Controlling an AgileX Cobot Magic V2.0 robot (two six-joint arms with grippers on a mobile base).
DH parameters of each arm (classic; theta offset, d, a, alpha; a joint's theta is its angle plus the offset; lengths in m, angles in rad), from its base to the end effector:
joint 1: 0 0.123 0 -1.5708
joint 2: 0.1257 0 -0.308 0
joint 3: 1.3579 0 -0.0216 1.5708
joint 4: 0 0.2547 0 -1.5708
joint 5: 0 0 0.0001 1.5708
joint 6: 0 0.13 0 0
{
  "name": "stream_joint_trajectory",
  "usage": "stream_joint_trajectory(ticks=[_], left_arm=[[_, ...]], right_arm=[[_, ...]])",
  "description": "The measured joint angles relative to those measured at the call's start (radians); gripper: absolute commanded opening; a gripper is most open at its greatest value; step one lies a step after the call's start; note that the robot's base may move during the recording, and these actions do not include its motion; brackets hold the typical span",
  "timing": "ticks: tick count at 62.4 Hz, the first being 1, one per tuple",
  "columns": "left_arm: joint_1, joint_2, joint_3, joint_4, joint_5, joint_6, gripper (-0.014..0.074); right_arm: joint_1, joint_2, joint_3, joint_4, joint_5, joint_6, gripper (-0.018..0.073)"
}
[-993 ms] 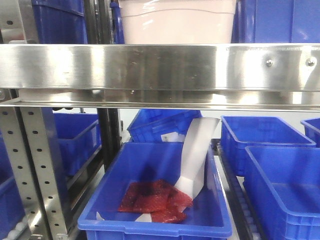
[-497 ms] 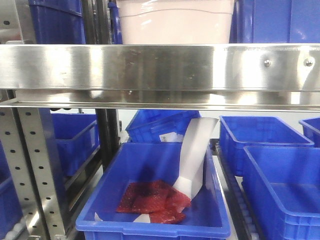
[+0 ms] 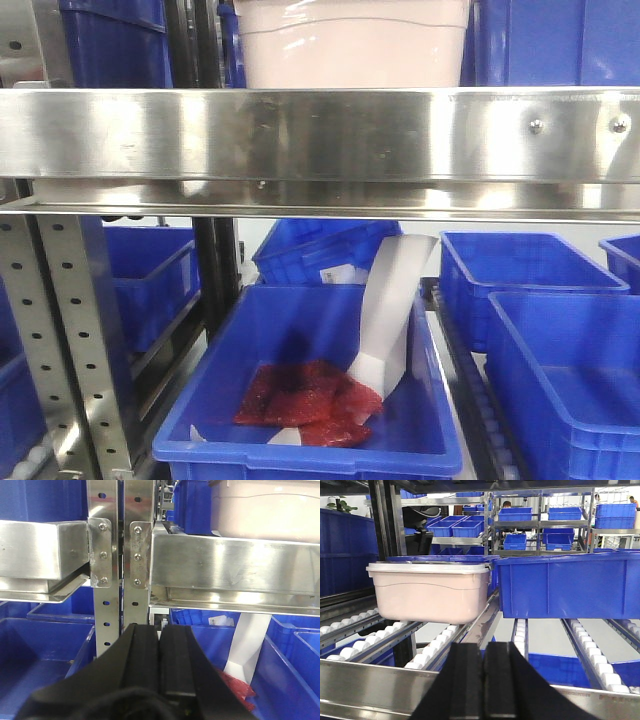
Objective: Grab white bin and place on right shelf
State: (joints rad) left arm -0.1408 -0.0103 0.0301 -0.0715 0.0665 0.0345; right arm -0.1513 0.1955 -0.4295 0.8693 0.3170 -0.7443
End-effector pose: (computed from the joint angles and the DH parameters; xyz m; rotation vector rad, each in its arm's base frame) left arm 0.0759 -0.0114 0.1972 0.0854 1.5692 -0.1433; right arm 0.0720 0.0204 0.3353 -0.0130 1.4628 0.1332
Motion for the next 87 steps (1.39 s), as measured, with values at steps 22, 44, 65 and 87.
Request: stream_joint_trajectory(ticks=[22, 44, 65, 87], left_arm=[[0.0, 0.0, 0.0, 0.0, 0.001, 0.0, -0.0117], [0.0, 0.0, 0.0, 0.0, 0.001, 0.0, -0.0117], [0.0, 0.0, 0.0, 0.0, 0.001, 0.0, -0.0117], [0.0, 0.0, 0.0, 0.0, 0.001, 0.0, -0.0117]], right_arm=[[0.0, 0.0, 0.0, 0.0, 0.0, 0.0, 0.0068], [0.0, 0.003, 0.004, -0.098, -0.014, 0.07, 0.0068], [0.003, 0.004, 0.052, -0.816, -0.046, 0.793, 0.0068], [0.007, -0.082, 0.301, -0.88, -0.186, 0.858, 0.0068]])
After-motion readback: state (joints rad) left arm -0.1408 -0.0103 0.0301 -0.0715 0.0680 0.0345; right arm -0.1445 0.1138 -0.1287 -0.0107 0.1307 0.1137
